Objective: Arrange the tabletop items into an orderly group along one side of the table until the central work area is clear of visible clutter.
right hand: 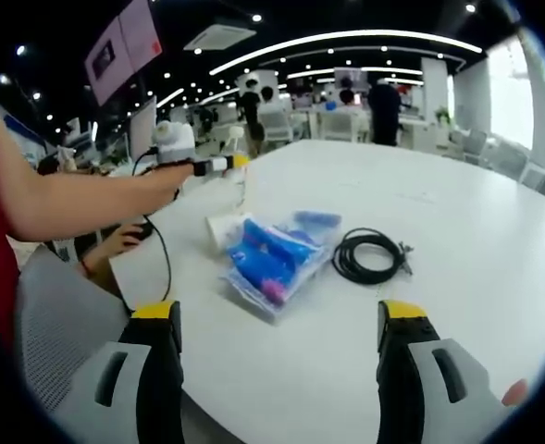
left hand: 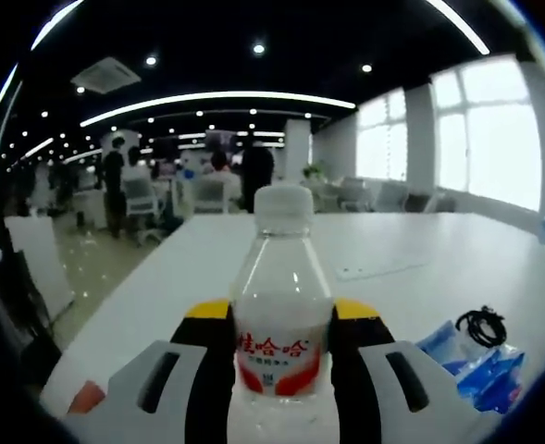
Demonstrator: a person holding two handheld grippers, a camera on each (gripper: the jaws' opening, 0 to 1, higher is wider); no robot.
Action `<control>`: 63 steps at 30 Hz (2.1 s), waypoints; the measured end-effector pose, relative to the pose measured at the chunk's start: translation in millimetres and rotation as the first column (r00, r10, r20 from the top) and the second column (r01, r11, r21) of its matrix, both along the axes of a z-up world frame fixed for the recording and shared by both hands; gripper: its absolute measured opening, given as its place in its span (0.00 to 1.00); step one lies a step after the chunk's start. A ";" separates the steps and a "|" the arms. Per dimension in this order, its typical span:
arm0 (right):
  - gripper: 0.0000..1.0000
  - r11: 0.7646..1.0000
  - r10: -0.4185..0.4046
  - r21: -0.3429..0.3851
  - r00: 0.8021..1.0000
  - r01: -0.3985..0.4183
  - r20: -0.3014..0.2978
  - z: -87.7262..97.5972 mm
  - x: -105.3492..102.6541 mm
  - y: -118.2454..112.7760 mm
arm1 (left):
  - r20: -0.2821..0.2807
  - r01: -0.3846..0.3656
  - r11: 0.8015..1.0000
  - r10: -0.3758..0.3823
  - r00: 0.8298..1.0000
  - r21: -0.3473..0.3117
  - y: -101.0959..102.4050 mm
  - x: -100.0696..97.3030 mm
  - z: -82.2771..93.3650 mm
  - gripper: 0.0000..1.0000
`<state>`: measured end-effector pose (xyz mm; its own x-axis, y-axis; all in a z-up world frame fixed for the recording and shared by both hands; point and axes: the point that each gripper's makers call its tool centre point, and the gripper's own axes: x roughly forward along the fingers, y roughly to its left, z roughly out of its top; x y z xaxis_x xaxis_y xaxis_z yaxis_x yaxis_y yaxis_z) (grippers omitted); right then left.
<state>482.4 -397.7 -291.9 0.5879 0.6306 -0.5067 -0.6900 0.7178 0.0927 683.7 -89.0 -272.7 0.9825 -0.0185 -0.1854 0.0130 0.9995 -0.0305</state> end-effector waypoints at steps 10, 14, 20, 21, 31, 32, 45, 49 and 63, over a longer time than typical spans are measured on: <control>0.87 1.000 0.004 -0.015 1.000 -0.005 -0.014 -5.2 -0.7 -0.8 | 0.031 -0.002 1.000 0.003 1.000 -0.006 1.9 1.0 -8.4 0.36; 0.87 1.000 0.006 -0.017 1.000 -0.007 -0.019 -7.0 -1.2 -0.2 | 0.031 -0.003 1.000 0.004 1.000 -0.004 2.5 -0.1 -10.3 0.36; 0.86 1.000 0.010 -0.021 1.000 -0.010 -0.020 -7.3 -2.4 0.6 | 0.054 -0.003 1.000 0.003 0.999 0.004 1.8 -6.0 -14.4 0.36; 0.86 1.000 0.010 -0.021 1.000 -0.011 -0.021 -7.6 -2.6 0.3 | 0.051 -0.006 1.000 0.006 0.999 0.004 1.8 -6.5 -15.4 0.36; 0.86 1.000 0.015 -0.019 1.000 -0.016 -0.026 -7.4 -4.3 1.2 | 0.071 -0.031 0.999 0.030 0.997 0.021 1.7 -15.3 -18.3 0.36; 0.86 1.000 0.015 -0.017 1.000 -0.015 -0.025 -6.9 -4.3 1.6 | 0.075 -0.040 0.999 0.039 0.996 0.019 2.3 -17.4 -18.3 0.36; 0.86 1.000 0.018 -0.005 1.000 -0.018 -0.013 -3.6 -3.5 2.5 | 0.116 -0.092 0.995 0.088 0.989 0.029 1.6 -33.7 -17.5 0.37; 0.86 1.000 0.016 -0.002 1.000 -0.016 -0.010 -2.6 -2.8 1.7 | 0.112 -0.094 0.995 0.089 0.990 0.036 1.2 -34.4 -18.1 0.37; 0.86 1.000 0.016 0.001 1.000 -0.016 -0.005 -1.0 -2.7 1.9 | 0.094 -0.095 0.995 0.093 0.991 0.015 -10.4 -32.3 -22.2 0.37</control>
<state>479.7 -395.8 -292.9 0.5753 0.6403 -0.5090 -0.7010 0.7066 0.0966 651.4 -99.3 -294.9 0.9927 0.0774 -0.0928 -0.0791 0.9968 -0.0144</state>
